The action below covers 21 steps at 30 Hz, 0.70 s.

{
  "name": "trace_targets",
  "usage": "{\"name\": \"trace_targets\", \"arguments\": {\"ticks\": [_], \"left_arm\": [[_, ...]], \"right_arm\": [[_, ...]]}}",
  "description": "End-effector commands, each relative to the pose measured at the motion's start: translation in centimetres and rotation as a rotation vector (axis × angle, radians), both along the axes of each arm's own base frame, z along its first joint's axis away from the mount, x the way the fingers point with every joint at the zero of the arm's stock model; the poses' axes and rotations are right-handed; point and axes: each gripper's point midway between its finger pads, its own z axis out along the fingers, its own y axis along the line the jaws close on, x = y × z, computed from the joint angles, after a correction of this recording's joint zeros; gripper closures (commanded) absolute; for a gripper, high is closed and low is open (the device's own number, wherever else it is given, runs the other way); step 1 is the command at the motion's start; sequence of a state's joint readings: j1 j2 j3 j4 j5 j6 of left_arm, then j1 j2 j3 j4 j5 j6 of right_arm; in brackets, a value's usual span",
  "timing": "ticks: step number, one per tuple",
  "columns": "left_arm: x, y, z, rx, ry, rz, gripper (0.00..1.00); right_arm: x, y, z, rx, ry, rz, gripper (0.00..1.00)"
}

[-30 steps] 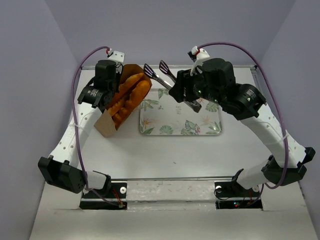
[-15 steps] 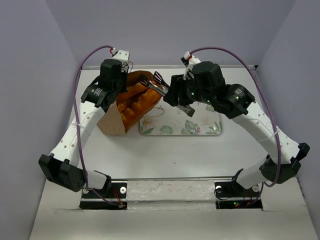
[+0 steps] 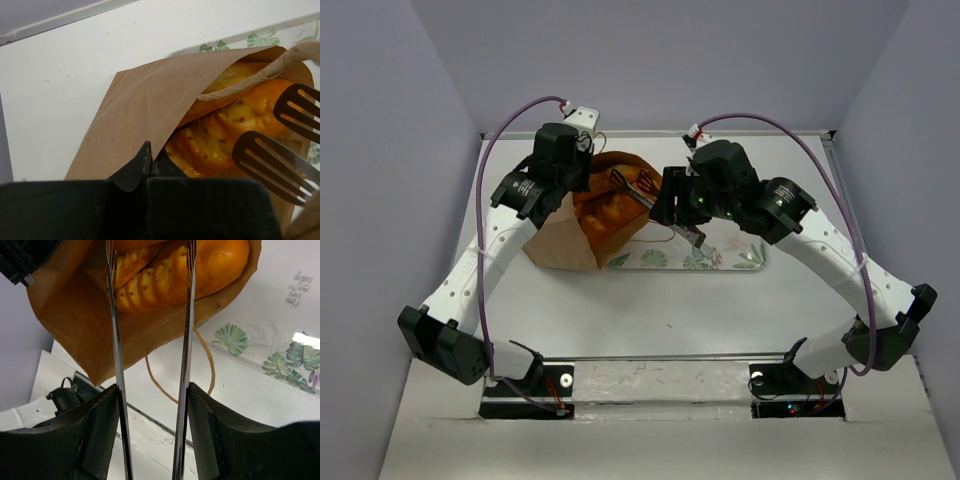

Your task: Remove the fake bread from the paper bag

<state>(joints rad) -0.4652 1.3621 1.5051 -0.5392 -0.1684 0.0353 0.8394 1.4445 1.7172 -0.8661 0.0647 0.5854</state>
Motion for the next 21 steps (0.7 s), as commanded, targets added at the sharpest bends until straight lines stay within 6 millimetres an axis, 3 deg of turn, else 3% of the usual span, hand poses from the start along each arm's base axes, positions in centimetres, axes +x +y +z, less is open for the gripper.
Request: {"name": "trace_targets", "arguments": {"ticks": [1,7,12,16,21], "left_arm": [[-0.4,-1.2,3.1,-0.094,-0.083,-0.037,1.00],[-0.9,-1.5,3.0,-0.101,-0.077,-0.059,1.00],[-1.4,-2.1,2.5,-0.107,-0.064,-0.090,1.00],[-2.0,-2.6,2.0,-0.116,-0.049,-0.120,1.00],[-2.0,-2.7,2.9,-0.123,-0.069,-0.123,1.00]], "right_arm": [[1.0,-0.6,2.2,0.048,-0.062,-0.082,0.41],[1.6,-1.2,0.1,-0.011,-0.022,-0.142,0.41],[3.2,-2.1,0.0,-0.013,-0.031,-0.204,0.41],[4.1,-1.3,-0.1,-0.002,-0.025,-0.195,0.41],[4.8,-1.2,-1.3,0.002,0.010,-0.221,0.41]]}}
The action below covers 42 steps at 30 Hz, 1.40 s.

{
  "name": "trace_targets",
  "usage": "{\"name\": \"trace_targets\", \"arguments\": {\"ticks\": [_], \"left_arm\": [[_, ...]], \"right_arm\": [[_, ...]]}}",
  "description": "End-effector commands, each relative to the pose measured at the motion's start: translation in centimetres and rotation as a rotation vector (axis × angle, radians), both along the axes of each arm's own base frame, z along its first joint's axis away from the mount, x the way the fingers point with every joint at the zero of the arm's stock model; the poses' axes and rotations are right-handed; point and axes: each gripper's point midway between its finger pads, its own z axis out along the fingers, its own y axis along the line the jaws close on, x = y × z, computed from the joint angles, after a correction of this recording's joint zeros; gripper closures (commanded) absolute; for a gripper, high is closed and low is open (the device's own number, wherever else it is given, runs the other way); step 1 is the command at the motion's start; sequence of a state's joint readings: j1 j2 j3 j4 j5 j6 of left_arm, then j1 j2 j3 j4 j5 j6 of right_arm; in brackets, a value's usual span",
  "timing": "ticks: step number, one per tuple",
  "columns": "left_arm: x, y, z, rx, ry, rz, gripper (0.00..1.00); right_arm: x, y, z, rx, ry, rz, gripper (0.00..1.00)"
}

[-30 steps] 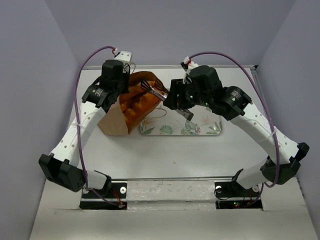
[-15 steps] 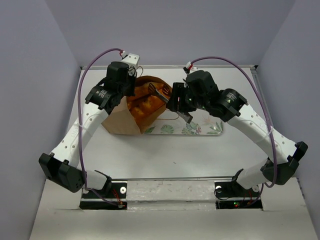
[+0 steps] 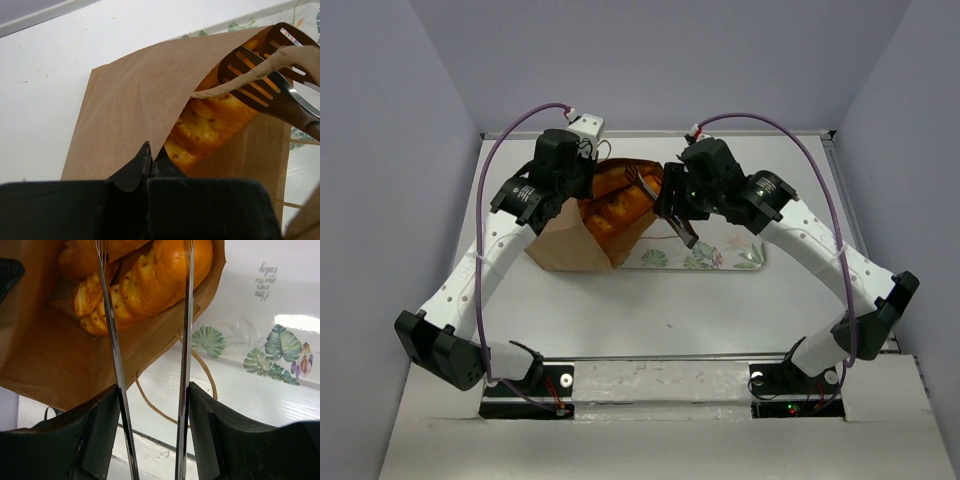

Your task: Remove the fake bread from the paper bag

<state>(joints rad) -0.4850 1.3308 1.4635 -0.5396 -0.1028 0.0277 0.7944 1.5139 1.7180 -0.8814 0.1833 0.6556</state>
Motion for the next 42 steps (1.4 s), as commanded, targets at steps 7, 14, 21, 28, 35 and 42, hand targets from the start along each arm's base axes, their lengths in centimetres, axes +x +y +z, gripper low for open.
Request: {"name": "trace_targets", "arguments": {"ticks": [7,14,21,28,35,42], "left_arm": [[-1.0,-2.3,3.7,-0.097,-0.092,-0.110,1.00],[-1.1,-2.6,4.0,-0.090,-0.105,-0.124,1.00],[-1.1,-2.5,4.0,-0.080,-0.109,-0.128,1.00],[-1.2,-2.3,4.1,-0.080,-0.113,-0.124,1.00],[-1.0,-1.8,4.4,-0.067,-0.129,-0.102,1.00],[-1.0,-1.5,5.0,-0.063,-0.144,-0.092,1.00]], "right_arm": [[2.4,1.9,1.9,0.114,-0.051,-0.002,0.40],[3.4,3.8,1.8,0.140,-0.041,0.030,0.40],[4.2,5.6,3.1,0.190,-0.060,0.067,0.43],[4.4,5.7,4.4,0.199,-0.071,0.065,0.43],[3.5,5.2,2.5,0.169,-0.009,0.061,0.58],[3.5,5.7,0.9,0.169,0.026,0.063,0.63]]}}
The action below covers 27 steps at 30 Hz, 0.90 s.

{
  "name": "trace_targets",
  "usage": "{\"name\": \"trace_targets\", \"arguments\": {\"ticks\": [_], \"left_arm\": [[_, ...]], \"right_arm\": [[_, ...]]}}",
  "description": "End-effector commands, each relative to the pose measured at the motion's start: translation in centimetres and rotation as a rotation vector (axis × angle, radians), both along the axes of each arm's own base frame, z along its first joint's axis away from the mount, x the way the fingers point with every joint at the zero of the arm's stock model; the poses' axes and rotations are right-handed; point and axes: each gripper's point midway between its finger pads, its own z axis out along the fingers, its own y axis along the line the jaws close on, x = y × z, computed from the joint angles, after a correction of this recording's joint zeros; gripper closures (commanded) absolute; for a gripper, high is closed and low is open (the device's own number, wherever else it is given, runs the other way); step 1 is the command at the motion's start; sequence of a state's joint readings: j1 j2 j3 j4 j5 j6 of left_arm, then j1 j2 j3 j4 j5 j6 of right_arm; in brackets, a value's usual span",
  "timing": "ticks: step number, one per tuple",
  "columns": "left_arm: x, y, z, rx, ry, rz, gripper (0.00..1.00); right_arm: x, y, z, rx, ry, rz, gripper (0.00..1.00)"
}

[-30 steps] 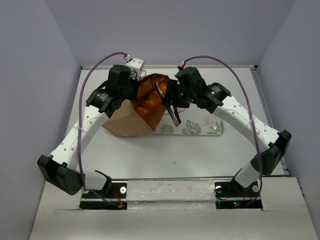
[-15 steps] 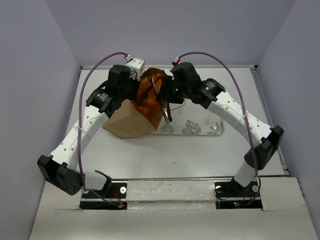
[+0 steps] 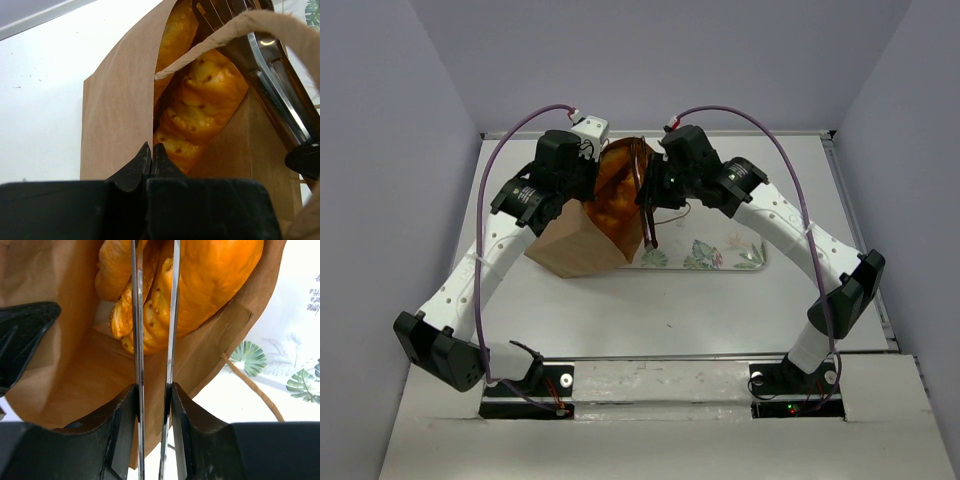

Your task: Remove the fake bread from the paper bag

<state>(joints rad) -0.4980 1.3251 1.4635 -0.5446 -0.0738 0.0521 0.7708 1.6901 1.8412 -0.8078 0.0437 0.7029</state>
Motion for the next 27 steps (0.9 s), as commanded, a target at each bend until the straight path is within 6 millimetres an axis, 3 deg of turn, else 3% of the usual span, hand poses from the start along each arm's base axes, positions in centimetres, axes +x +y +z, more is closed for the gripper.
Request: {"name": "trace_targets", "arguments": {"ticks": [1,6,9,13,15,16,18,22,27], "left_arm": [[-0.5,-0.7,5.0,-0.074,-0.143,-0.039,1.00],[-0.6,-0.5,5.1,-0.071,-0.148,-0.029,1.00],[-0.5,-0.2,5.2,-0.065,-0.156,-0.016,1.00],[-0.3,0.1,5.1,-0.055,-0.161,-0.002,1.00],[-0.3,0.2,5.2,-0.051,-0.164,0.001,1.00],[-0.3,0.3,5.3,-0.050,-0.166,0.004,1.00],[-0.2,0.5,5.4,-0.041,-0.173,0.012,1.00],[0.2,1.1,5.5,-0.017,-0.191,0.046,1.00],[0.2,0.3,5.5,-0.053,-0.175,0.020,1.00]], "right_arm": [[0.8,0.8,1.5,0.065,-0.036,0.005,0.64],[0.4,1.6,1.8,0.107,-0.017,0.027,0.73],[-0.1,1.7,1.5,0.129,0.003,0.031,0.87],[0.0,1.2,2.0,0.126,-0.020,0.016,0.89],[-0.1,0.9,2.0,0.119,-0.018,0.009,0.79],[-0.2,0.8,2.1,0.114,-0.019,0.012,0.68],[-0.5,0.3,1.9,0.087,-0.009,0.013,0.61],[-1.8,0.4,1.1,0.091,0.056,0.036,0.57],[-4.1,1.5,1.2,0.139,0.139,0.073,0.52]]}}
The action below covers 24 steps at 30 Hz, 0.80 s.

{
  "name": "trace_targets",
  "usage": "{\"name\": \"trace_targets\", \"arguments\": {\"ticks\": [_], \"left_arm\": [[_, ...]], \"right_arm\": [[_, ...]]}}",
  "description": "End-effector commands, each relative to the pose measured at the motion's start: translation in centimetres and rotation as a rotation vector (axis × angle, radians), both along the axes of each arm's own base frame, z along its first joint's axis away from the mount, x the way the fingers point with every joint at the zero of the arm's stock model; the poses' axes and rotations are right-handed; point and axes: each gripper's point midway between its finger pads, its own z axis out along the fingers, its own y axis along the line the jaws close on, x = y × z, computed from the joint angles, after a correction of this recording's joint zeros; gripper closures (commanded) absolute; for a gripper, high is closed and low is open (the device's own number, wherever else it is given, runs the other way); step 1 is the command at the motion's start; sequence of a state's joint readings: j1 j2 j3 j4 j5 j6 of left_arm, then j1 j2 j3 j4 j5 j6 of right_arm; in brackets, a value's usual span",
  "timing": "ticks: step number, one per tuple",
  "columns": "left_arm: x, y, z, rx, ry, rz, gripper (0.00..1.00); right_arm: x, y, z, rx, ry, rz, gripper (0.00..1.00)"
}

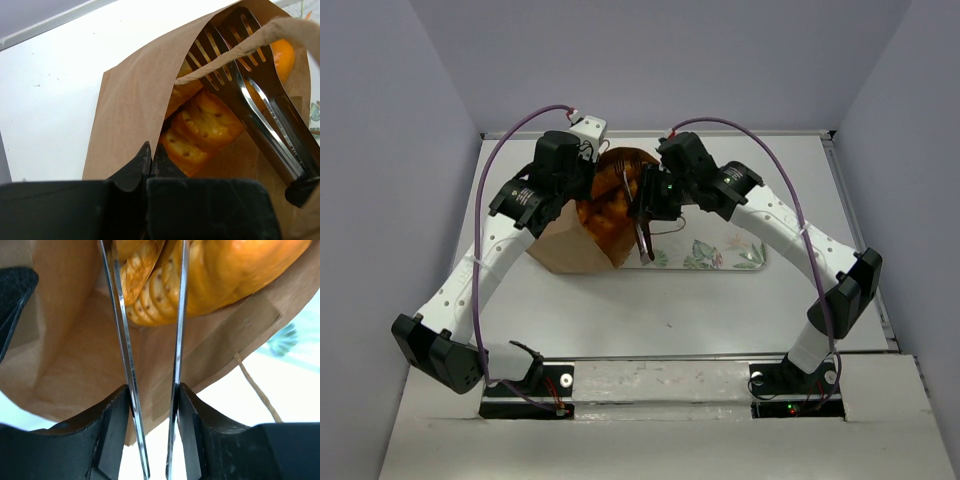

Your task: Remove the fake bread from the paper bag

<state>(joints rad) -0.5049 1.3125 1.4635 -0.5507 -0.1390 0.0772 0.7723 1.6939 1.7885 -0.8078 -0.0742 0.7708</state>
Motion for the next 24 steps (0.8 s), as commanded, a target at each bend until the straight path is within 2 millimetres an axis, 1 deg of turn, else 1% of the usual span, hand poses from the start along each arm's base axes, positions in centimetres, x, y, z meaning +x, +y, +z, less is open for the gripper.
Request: {"name": "trace_targets", "arguments": {"ticks": [1,2,3,4,8,10,11,13,15,18,19,24], "left_arm": [[0.2,-0.9,5.1,-0.104,-0.147,-0.025,1.00],[0.3,-1.1,4.8,-0.102,-0.141,-0.025,1.00],[0.6,-1.1,4.8,-0.102,-0.142,-0.018,1.00],[0.8,-1.1,4.9,-0.106,-0.143,-0.010,1.00],[1.5,-1.1,5.4,-0.115,-0.157,0.020,1.00],[1.9,-1.1,5.2,-0.118,-0.155,0.033,1.00],[2.0,-1.2,5.1,-0.120,-0.153,0.036,1.00],[2.1,-1.4,4.8,-0.126,-0.146,0.035,1.00],[2.1,-1.8,4.6,-0.138,-0.136,0.022,1.00],[2.0,-2.1,4.6,-0.150,-0.133,0.009,1.00],[1.9,-2.1,4.7,-0.151,-0.134,0.004,1.00],[1.6,-2.5,5.0,-0.165,-0.131,-0.017,1.00]], "right_arm": [[-2.7,0.4,2.7,0.095,0.039,0.015,0.52],[-2.9,0.4,2.7,0.107,0.044,0.009,0.52],[-3.2,0.1,3.2,0.126,0.044,0.001,0.52],[-3.7,0.3,2.5,0.139,0.069,-0.012,0.52],[-4.8,0.2,2.7,0.205,0.111,-0.031,0.52],[-5.4,0.8,3.0,0.228,0.133,-0.016,0.52],[-5.6,1.4,3.7,0.250,0.128,0.003,0.51],[-5.6,2.0,4.4,0.276,0.129,0.018,0.51],[-5.5,2.4,4.5,0.288,0.137,0.028,0.51],[-5.4,2.8,4.1,0.297,0.150,0.028,0.50],[-5.6,3.0,3.6,0.301,0.170,0.031,0.48],[-5.0,3.7,2.1,0.300,0.195,0.017,0.47]]}}
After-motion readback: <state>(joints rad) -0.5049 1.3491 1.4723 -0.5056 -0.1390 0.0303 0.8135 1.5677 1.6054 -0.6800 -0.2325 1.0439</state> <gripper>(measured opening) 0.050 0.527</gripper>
